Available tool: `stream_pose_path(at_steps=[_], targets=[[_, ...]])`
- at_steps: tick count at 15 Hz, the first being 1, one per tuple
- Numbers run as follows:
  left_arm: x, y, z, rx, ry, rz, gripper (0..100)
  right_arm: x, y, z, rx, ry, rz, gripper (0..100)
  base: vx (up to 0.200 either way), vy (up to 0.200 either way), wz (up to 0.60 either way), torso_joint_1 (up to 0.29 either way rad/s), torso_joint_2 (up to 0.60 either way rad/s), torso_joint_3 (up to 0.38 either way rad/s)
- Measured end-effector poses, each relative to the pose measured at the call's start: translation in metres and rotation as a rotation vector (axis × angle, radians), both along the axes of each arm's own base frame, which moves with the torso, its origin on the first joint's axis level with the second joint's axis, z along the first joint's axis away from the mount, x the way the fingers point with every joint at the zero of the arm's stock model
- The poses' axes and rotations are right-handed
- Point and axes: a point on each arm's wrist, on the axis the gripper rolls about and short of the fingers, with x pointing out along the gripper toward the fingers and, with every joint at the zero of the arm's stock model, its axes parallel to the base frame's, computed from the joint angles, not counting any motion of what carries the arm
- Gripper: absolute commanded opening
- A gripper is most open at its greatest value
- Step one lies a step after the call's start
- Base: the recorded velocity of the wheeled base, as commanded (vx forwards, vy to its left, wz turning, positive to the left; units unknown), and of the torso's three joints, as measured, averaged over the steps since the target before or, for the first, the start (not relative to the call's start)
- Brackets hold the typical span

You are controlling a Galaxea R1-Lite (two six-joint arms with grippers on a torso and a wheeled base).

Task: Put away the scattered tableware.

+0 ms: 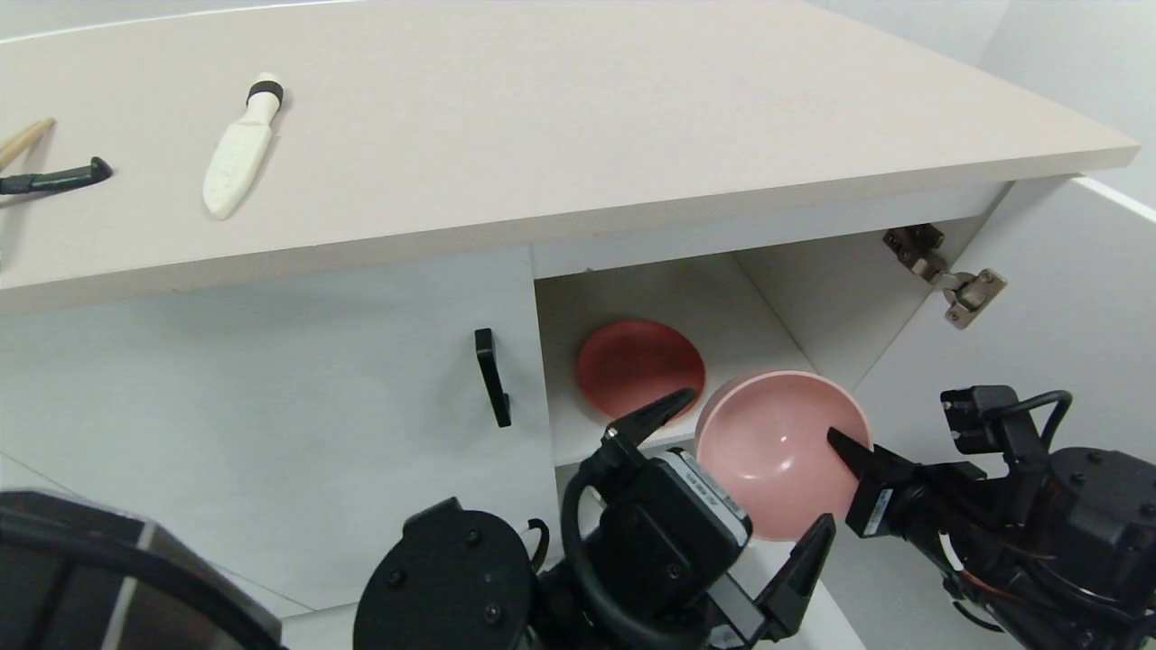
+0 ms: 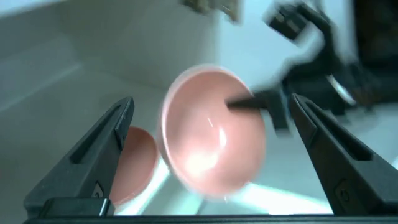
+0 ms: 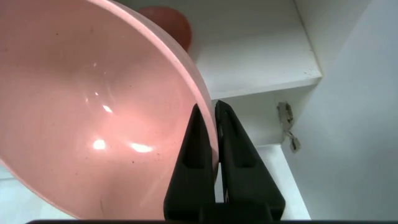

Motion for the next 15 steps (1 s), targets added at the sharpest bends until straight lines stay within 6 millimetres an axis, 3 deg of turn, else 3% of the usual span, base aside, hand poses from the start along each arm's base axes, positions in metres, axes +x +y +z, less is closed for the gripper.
stream_pose_path(at_steps=[4, 9, 11, 15], targets=[[0.010, 0.013, -0.001, 0.039, -0.039, -0.114, 100, 0.000, -0.001, -0.001, -0.001, 0.008, -0.004, 0, 0.000, 0.000, 0.00, 0.000, 0.00, 0.000], [0.032, 0.040, -0.010, 0.171, -0.234, -0.463, 100, 0.002, 0.000, 0.001, 0.045, 0.004, -0.012, 0, 0.000, 0.000, 0.00, 0.000, 0.00, 0.000], [0.033, 0.052, -0.021, 0.219, -0.218, -0.461, 100, 0.002, 0.000, 0.001, 0.042, 0.004, -0.011, 0, 0.000, 0.000, 0.00, 0.000, 0.00, 0.000], [0.019, 0.074, -0.020, 0.244, -0.189, -0.457, 100, 0.000, 0.000, -0.001, 0.062, 0.020, -0.015, 0, 0.000, 0.000, 0.00, 0.000, 0.00, 0.000]])
